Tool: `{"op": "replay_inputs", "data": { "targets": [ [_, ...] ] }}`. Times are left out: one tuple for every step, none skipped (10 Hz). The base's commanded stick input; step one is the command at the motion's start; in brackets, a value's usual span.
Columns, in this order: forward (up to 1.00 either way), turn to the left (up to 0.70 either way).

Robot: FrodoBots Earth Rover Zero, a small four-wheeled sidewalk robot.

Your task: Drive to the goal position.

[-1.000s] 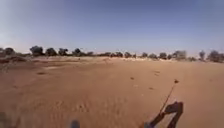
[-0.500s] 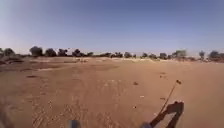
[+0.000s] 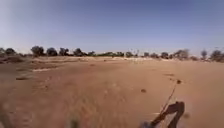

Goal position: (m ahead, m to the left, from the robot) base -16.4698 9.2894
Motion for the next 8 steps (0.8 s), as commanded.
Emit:
{"op": "replay_inputs", "data": {
  "targets": [
    [0.00, 1.00],
    [0.00, 1.00],
    [0.00, 1.00],
    [0.00, 1.00],
    [0.00, 1.00],
    [0.00, 1.00],
    [0.00, 1.00],
    [0.00, 1.00]
  ]
}}
